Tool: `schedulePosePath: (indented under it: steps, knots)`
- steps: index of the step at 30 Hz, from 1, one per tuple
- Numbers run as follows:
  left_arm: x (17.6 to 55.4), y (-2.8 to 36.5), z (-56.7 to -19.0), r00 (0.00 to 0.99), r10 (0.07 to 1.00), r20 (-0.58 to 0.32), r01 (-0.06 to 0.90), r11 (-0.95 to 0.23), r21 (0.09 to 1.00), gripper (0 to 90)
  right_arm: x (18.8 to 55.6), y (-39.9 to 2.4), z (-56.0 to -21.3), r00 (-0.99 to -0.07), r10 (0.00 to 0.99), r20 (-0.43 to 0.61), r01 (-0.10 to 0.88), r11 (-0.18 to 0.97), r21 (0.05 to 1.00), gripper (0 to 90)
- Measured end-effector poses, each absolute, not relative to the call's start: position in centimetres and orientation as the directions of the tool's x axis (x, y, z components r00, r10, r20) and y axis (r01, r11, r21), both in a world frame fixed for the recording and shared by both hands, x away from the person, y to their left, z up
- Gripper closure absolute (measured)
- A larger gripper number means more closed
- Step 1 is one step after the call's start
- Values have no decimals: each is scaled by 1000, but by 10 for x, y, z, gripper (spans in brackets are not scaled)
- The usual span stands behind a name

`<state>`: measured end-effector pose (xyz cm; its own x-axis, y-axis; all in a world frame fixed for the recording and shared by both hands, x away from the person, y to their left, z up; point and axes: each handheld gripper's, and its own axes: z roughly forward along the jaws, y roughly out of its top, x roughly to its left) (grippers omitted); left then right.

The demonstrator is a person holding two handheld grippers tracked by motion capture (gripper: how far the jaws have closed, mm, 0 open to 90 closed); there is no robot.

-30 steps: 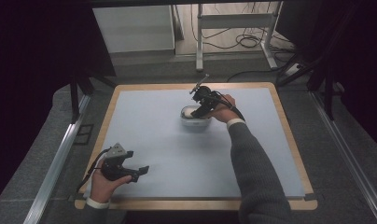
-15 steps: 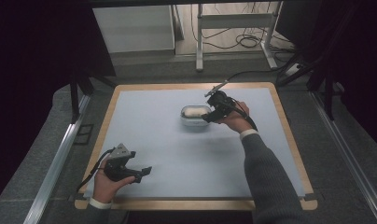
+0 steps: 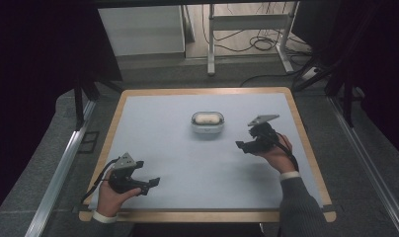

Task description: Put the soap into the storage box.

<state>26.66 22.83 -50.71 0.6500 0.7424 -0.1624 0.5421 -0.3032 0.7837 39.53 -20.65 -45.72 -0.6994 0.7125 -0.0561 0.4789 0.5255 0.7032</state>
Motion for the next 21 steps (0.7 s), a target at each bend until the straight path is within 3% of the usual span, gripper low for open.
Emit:
schedulePosePath:
  steps: [11,21]
  knots:
    - [265,228,-506,648,746,-156,539,-304,786,71,340,-252,-495,-655,755,-19,494,448,745,281]
    - [266,228,-506,648,746,-151,539,-309,784,71,334,-261,-508,-640,768,-13,518,444,732,273]
